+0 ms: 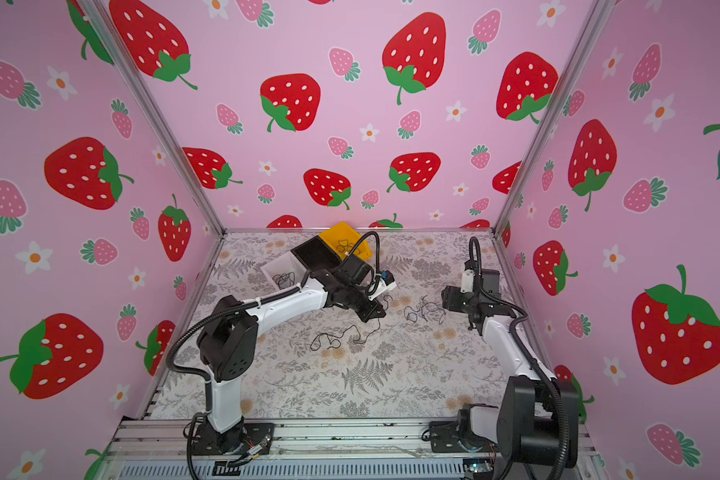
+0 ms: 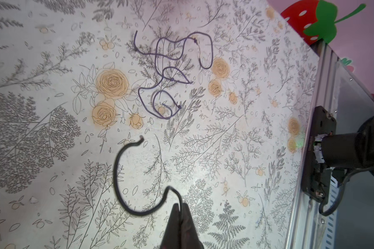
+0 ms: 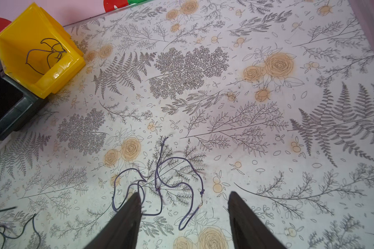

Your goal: Untangle the cables

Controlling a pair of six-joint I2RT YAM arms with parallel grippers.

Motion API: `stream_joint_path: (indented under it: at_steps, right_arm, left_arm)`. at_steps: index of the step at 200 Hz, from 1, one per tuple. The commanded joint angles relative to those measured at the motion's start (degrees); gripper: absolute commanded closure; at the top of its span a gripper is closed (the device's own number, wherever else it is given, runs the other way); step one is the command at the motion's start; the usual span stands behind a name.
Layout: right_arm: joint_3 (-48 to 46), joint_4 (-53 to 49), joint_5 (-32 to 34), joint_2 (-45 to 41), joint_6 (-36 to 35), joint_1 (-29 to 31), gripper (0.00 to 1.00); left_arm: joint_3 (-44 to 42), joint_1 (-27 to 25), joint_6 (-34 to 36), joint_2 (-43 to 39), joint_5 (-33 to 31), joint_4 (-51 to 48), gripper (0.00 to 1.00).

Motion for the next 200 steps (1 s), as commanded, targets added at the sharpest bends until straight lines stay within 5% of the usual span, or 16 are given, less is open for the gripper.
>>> stream_joint_path:
  at_steps: [1,85,118,200]
  right_arm:
    - [0.73,-2.15,0.29,-1.94,-0.39,-0.08,0.34]
    - [-1.82,-0.68,-6.07,1.26,0.48,1.29,0.37]
    - [-1.09,-0.84,-7.28,2.88,0.63,3.98,0.38]
    - [8.33,-4.32,-1.25,16.27,1.96,26.33,0.38]
  left_arm:
    - [3.44,-0.12,-0.36,2.6,-1.09,-5.67,0.95]
    - [2.33,1.18,-2.84,1.76,-4.75,-7.35,0.58]
    - [-1.34,3.1,-3.67,-4.25,-6.32,-7.83,0.53]
    - [-22.43,14.83,-12.11,-23.35,-7.99,-14.41,0.46]
